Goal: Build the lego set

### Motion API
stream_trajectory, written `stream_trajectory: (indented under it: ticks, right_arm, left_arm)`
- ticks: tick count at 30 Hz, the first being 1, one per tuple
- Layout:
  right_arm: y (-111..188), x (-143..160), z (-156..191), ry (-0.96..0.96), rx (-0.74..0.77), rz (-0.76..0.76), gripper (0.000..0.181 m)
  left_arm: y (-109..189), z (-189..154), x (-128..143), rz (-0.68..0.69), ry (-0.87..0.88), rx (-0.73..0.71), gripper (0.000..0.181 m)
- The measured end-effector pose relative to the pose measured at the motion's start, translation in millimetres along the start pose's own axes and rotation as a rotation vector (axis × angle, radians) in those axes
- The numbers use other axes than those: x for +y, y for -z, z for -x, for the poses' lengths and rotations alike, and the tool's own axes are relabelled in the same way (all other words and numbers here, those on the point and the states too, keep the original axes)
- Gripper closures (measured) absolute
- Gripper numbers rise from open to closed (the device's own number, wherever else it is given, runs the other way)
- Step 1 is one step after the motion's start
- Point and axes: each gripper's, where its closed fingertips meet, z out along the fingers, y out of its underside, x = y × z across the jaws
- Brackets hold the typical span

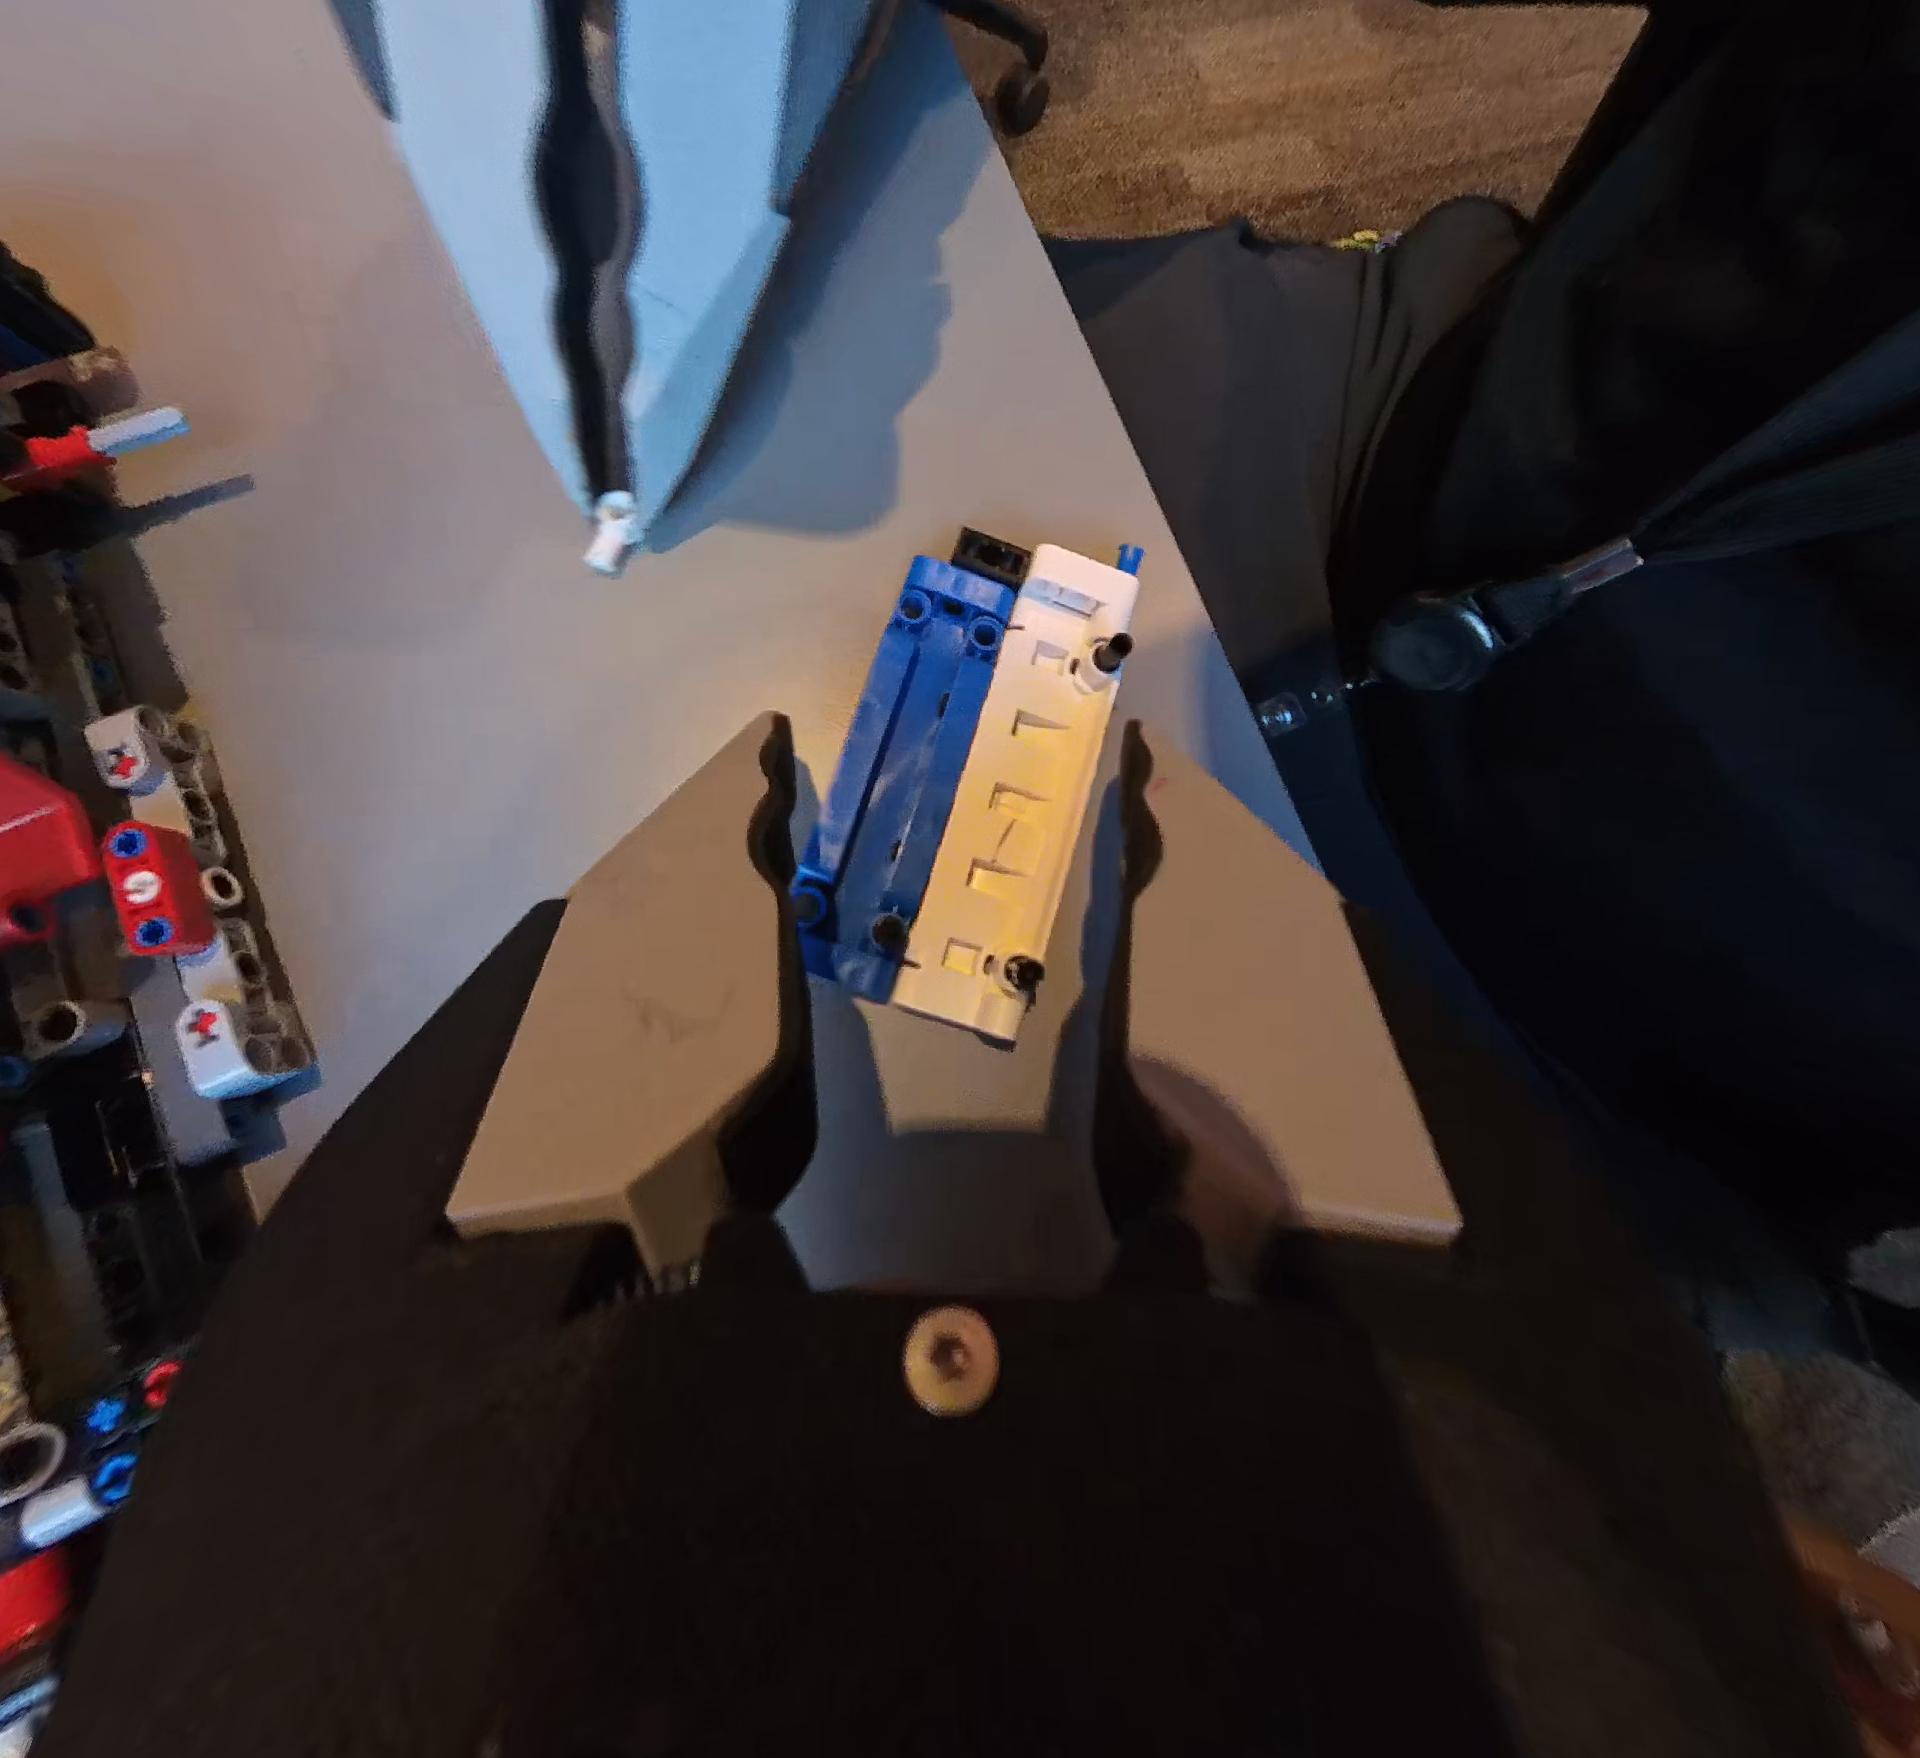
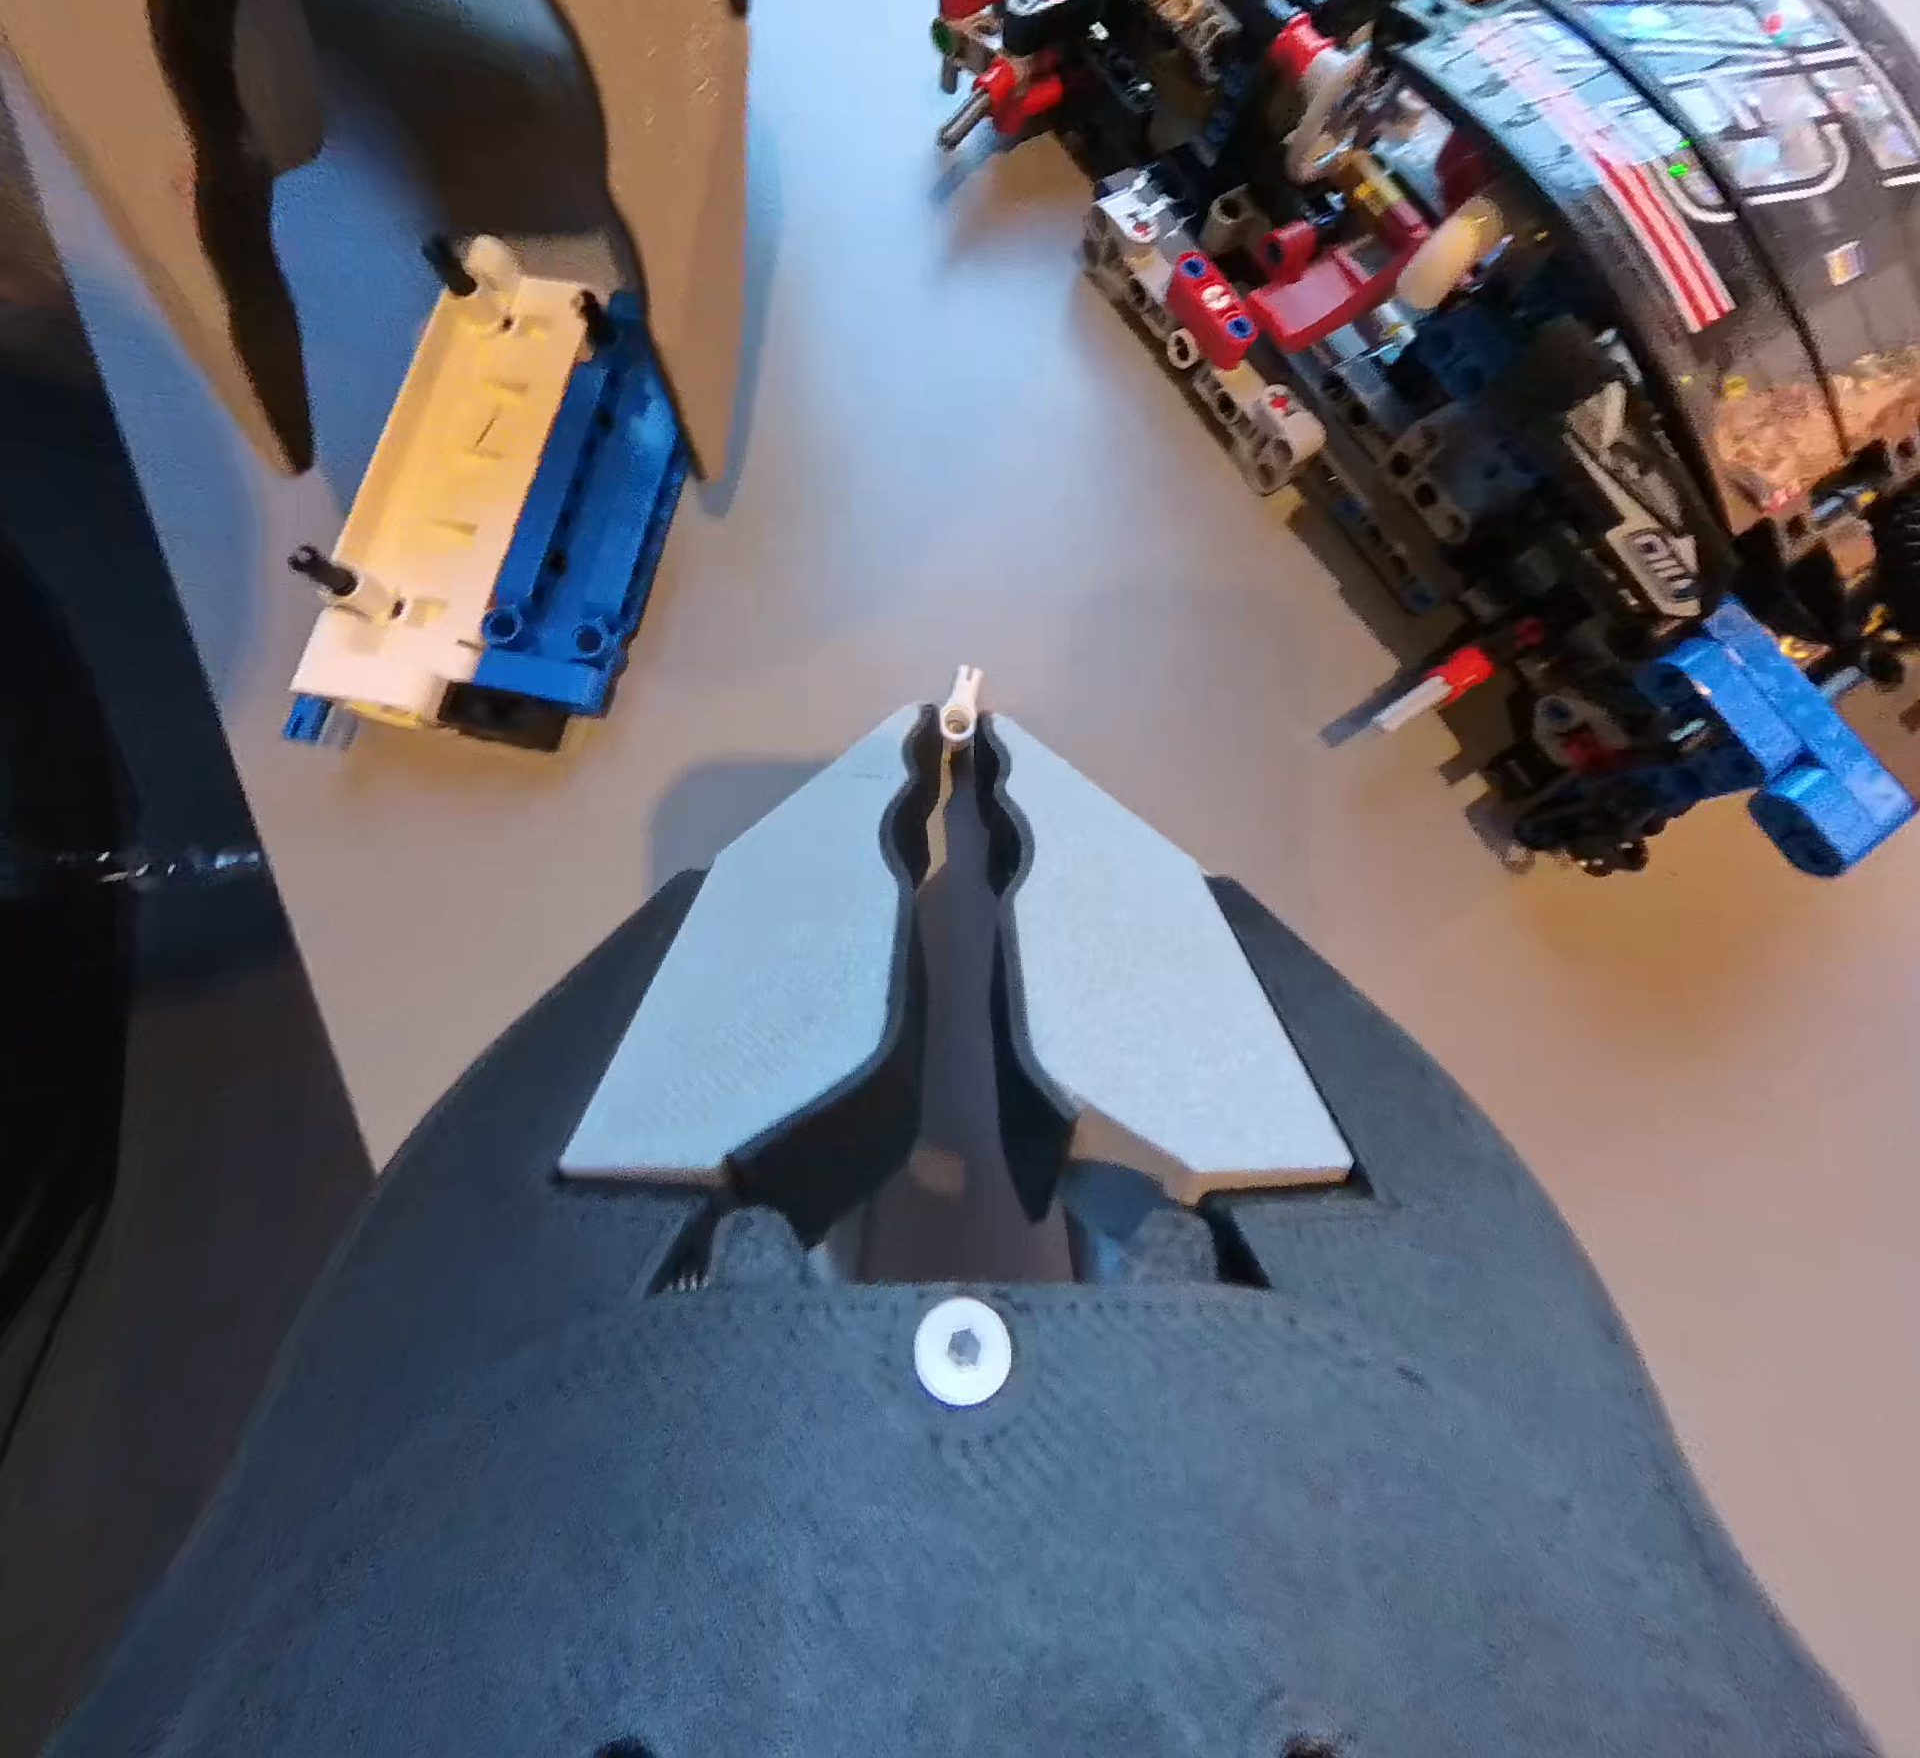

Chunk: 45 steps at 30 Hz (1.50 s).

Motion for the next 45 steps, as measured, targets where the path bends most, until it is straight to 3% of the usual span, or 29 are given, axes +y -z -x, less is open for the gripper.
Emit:
stream_trajectory:
  ticks: [5, 8, 11, 23, 45]
  right_arm:
    - [5, 1, 17, 0.059, -0.058, 0.013, 0.178]
    - [4, 2, 20, 0.070, -0.082, 0.002, 0.177]
    - [3, 1, 19, 0.067, -0.084, -0.006, 0.177]
    - [0, 3, 18, 0.098, -0.072, -0.007, 0.177]
    - [-2, 1, 13, 0.099, -0.039, -0.006, 0.177]
  left_arm:
    - [1, 30, 1, 0.063, 0.039, -0.120, 0.147]
    - [-3, 42, -10, 0.056, 0.052, -0.116, 0.155]
    - [-11, 50, -20, 0.061, 0.040, -0.094, 0.157]
    - [-35, 58, -16, 0.181, -0.049, -0.082, 0.166]
    - [-36, 60, -16, 0.181, -0.084, -0.138, 0.180]
